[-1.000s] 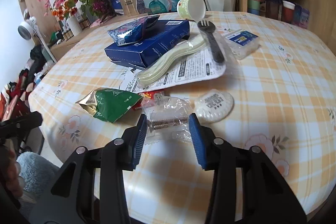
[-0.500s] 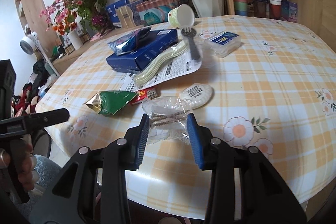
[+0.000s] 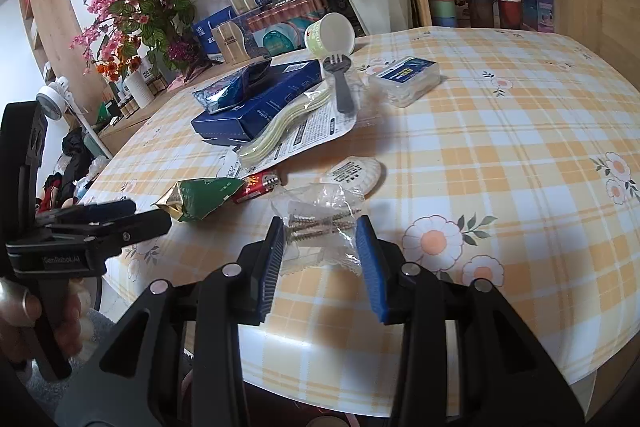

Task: Collect trash
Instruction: 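Grasp the green-and-gold snack wrapper with the left gripper while the right holds the clear bag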

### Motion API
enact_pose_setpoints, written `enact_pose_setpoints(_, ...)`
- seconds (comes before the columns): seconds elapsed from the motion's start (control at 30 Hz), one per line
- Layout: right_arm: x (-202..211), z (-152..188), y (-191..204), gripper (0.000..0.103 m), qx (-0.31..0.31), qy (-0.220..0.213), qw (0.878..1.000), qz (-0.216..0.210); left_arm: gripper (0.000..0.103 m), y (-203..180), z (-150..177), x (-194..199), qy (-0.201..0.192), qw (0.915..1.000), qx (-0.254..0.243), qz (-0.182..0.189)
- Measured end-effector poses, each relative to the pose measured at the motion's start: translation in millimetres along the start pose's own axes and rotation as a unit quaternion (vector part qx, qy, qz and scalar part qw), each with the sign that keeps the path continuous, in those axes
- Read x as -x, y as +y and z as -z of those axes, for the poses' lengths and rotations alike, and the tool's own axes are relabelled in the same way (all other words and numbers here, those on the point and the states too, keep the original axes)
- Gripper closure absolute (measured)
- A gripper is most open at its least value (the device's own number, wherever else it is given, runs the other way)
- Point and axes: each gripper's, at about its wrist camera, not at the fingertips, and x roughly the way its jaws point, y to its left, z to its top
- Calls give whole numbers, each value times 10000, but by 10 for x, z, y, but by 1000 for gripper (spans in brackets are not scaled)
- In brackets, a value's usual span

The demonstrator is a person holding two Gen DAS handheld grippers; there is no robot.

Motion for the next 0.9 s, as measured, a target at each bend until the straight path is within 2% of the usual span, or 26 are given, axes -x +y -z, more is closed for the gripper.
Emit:
enact_pose_setpoints(0.13, -2, 10, -39, 64, -69, 12, 10000, -13, 11, 245, -226, -60, 141, 9980, -143, 593)
enact_pose_setpoints(0.27, 0, 1, -33, 64, -101, 9, 9999, -22, 17, 348, -411, -169, 217, 9950, -714, 664)
enact_pose_setpoints(0.33, 9, 1, -29, 64, -78, -1, 10000, -16, 17, 335, -450, -211, 249, 9897, -1176, 777)
enact_pose_setpoints(0.43, 16, 3, -33, 64, -70, -3, 10000, 5, 17, 274, -405, -210, 220, 9801, -1831, 738)
enact_pose_setpoints(0.5, -1, 10, -46, 64, -83, 24, 10000, 42, 17, 246, -369, -226, 257, 9748, -2054, 829)
enact_pose_setpoints(0.63, -51, 11, -42, 64, -115, 98, 9999, 57, 21, 159, -355, -340, 374, 9651, -2424, 919)
enact_pose_setpoints(0.77, -64, 4, 6, 64, -5, 108, 9999, 41, 25, 108, -385, -479, 525, 9613, -2452, 1144)
enact_pose_setpoints(0.9, -77, 6, 15, 64, 26, 134, 9999, 50, 29, 46, -333, -613, 722, 9546, -2631, 1196)
